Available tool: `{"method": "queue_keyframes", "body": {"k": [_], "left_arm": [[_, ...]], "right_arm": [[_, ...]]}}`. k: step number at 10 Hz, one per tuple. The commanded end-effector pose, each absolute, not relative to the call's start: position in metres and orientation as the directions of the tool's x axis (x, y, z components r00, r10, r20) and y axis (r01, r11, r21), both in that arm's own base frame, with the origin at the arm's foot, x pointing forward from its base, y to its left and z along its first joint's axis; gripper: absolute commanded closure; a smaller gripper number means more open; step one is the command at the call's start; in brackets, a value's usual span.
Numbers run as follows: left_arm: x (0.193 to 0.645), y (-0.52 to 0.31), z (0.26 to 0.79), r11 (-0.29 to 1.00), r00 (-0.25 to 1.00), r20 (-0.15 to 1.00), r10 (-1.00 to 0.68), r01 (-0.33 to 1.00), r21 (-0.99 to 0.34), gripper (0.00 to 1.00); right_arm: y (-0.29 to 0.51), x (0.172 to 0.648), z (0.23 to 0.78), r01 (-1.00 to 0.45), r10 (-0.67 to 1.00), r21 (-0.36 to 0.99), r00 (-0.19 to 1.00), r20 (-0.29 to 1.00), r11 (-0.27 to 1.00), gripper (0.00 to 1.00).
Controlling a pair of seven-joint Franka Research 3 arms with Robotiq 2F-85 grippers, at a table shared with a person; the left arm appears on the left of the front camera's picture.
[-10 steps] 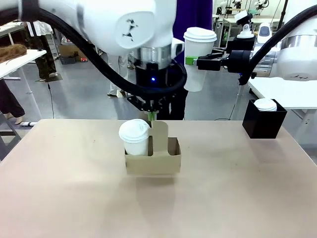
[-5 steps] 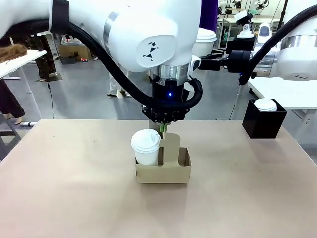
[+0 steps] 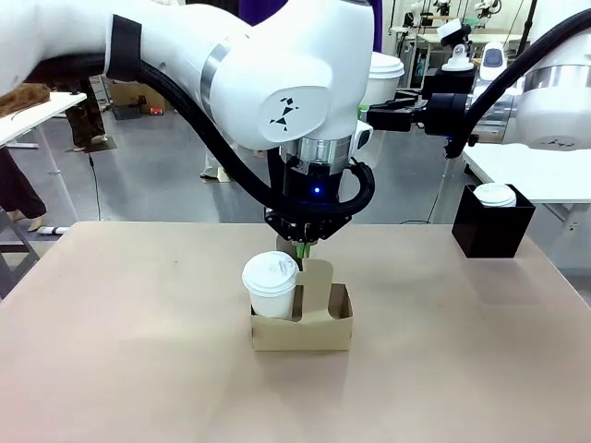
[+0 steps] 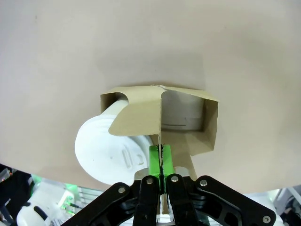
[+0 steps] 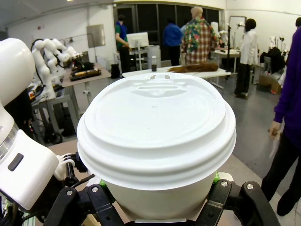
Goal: Pour a drink into a cup and package it in a carrier.
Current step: Position the Cup Carrier in the center of the table, then insert the held 600 ml Paper Cup into the Cup Carrier.
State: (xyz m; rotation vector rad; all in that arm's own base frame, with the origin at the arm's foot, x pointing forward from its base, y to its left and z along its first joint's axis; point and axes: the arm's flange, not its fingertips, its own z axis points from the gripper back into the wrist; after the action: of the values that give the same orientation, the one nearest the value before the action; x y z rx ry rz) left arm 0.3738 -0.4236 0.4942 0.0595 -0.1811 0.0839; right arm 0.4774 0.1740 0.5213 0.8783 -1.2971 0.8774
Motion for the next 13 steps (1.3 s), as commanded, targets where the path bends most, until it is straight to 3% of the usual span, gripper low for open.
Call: {"method": "queue_keyframes", "body": {"k": [1, 6, 7, 8, 9, 10, 12, 13], "left_arm": [[0.372, -0.424, 0.496, 0.995, 0.979, 0.188, 0.075, -0.086, 0.051, 0.98], [0.372, -0.424, 0.496, 0.995, 0.979, 0.188, 0.075, -0.086, 0.051, 0.98], [0.373, -0.426, 0.498, 0.995, 0.980, 0.186, 0.075, -0.085, 0.047, 0.88], [0.374, -0.419, 0.507, 0.997, 0.979, 0.195, 0.059, -0.066, 0.031, 0.39], [0.372, -0.414, 0.515, 0.999, 0.979, 0.196, 0.048, -0.052, 0.015, 0.29], [0.370, -0.408, 0.522, 1.000, 0.981, 0.190, 0.023, -0.023, 0.000, 0.00], [0.371, -0.376, 0.551, 0.993, 0.984, 0.146, -0.104, 0.111, -0.045, 0.00], [0.369, -0.358, 0.566, 0.985, 0.978, 0.152, -0.142, 0.155, -0.078, 0.05]], "right_arm": [[0.177, 0.478, 0.525, -0.906, 0.045, 0.041, 0.066, 0.997, 0.421, 0.20], [0.177, 0.478, 0.525, -0.906, 0.045, 0.041, 0.066, 0.997, 0.421, 0.20], [0.177, 0.478, 0.525, -0.906, 0.045, 0.041, 0.066, 0.997, 0.421, 0.20], [0.177, 0.478, 0.525, -0.906, 0.045, 0.041, 0.066, 0.997, 0.421, 0.20], [0.177, 0.478, 0.525, -0.906, 0.045, 0.041, 0.066, 0.997, 0.421, 0.20], [0.177, 0.478, 0.525, -0.906, 0.045, 0.041, 0.066, 0.997, 0.421, 0.20], [0.169, 0.486, 0.517, -0.915, 0.057, 0.077, 0.108, 0.992, 0.397, 0.20], [0.165, 0.494, 0.512, -0.915, 0.054, 0.091, 0.122, 0.991, 0.392, 0.20]]}}
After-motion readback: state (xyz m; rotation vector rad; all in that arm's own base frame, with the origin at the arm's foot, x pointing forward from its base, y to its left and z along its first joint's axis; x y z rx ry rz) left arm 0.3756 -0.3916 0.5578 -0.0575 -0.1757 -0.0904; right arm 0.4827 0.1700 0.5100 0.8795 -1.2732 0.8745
